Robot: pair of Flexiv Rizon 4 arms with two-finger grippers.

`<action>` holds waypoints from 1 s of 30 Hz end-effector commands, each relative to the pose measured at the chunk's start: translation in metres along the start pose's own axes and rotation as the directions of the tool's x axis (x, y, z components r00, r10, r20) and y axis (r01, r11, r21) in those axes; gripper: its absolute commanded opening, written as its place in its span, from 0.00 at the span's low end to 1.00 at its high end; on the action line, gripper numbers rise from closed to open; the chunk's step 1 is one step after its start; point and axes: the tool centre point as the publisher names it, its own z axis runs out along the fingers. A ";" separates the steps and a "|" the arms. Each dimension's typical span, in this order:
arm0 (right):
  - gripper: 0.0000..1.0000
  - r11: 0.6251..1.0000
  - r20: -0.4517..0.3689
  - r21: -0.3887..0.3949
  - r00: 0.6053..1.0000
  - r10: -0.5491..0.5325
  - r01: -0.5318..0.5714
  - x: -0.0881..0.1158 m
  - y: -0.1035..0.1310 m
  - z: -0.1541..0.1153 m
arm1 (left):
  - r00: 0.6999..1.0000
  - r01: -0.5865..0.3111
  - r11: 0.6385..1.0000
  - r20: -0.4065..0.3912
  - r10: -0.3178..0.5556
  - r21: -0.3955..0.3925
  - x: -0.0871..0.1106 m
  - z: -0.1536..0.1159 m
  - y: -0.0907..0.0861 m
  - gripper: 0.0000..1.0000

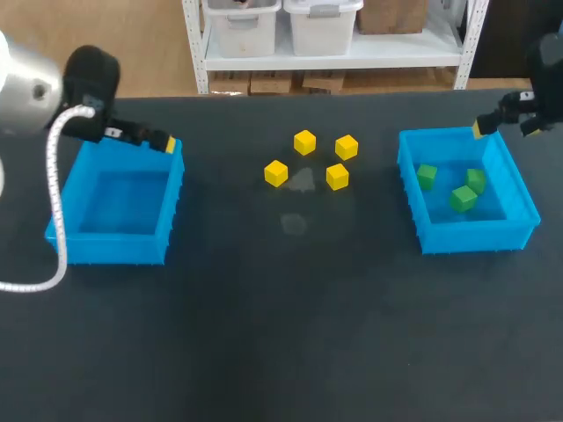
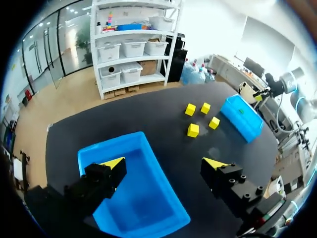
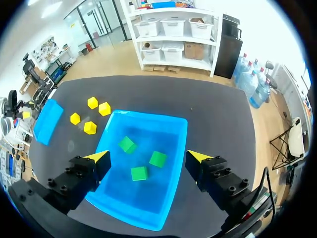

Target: Put the green cubes in the right bin and the yellow cubes in the left bin.

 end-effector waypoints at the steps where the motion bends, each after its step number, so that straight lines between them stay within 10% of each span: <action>1: 1.00 1.000 0.004 0.005 1.000 0.001 -0.001 0.002 0.001 -0.001 | 0.991 -0.027 0.996 -0.134 0.016 -0.083 -0.019 0.030 -0.005 1.00; 30: 1.00 1.000 0.004 0.005 1.000 0.001 -0.001 0.002 0.001 -0.001 | 0.971 -0.106 0.994 -0.212 0.108 0.017 -0.050 0.168 -0.082 1.00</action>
